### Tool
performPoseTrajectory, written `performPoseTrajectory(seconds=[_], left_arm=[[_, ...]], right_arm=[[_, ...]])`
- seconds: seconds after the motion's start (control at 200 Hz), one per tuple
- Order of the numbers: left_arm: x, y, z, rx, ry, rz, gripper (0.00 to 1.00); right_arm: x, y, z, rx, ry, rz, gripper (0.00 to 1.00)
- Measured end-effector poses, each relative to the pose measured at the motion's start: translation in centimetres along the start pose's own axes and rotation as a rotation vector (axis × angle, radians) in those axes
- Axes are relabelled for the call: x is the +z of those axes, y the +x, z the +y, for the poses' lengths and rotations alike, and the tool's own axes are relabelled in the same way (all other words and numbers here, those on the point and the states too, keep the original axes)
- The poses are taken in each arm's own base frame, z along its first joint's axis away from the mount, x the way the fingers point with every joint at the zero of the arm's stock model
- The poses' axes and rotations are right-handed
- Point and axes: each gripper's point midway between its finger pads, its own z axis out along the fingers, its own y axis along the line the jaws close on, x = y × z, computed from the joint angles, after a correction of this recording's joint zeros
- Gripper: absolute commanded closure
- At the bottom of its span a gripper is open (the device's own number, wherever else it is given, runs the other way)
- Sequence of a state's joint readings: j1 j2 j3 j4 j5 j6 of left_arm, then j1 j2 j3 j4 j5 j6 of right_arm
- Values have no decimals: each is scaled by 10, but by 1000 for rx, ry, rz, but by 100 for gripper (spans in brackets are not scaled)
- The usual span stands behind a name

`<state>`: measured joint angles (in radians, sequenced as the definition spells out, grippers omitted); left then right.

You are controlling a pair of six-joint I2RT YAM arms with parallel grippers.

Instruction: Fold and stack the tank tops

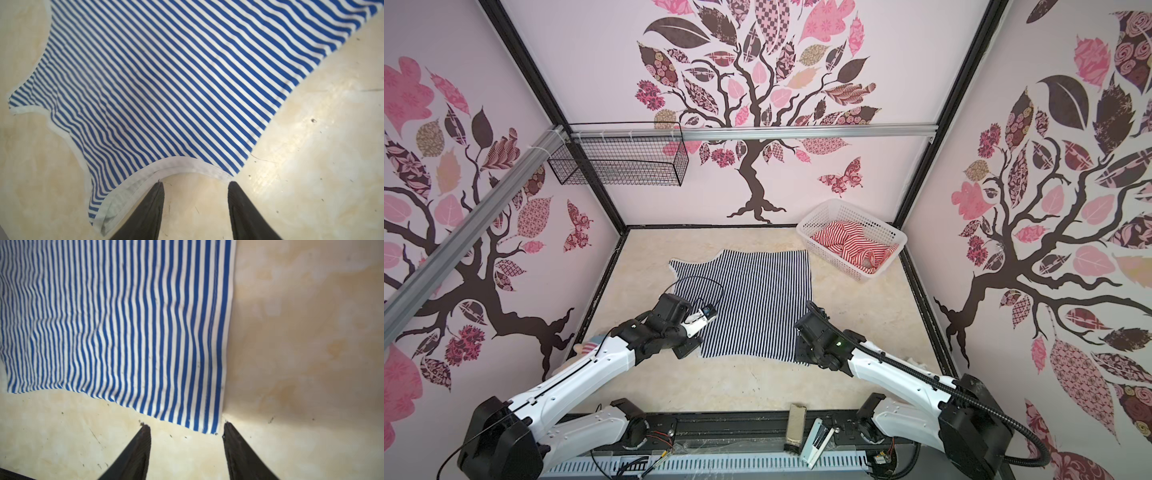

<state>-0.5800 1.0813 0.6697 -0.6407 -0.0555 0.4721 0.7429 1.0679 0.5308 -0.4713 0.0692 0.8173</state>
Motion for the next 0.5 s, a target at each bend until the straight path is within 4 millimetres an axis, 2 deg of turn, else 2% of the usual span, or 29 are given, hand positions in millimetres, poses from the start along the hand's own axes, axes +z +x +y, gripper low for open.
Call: performPoseTrajectory(seconds=[0.105,0.225,0.5], left_arm=[[10,8,-8,60,-10,31,49],[19,15,-15,112,-19,57,51],[29,12,-18,147,-13,55,58]], right_arm=[[0,11,-8,36,-14,13,44],[0,11,-7,60,-29,10,49],[15,19,-13,74,24,56,61]])
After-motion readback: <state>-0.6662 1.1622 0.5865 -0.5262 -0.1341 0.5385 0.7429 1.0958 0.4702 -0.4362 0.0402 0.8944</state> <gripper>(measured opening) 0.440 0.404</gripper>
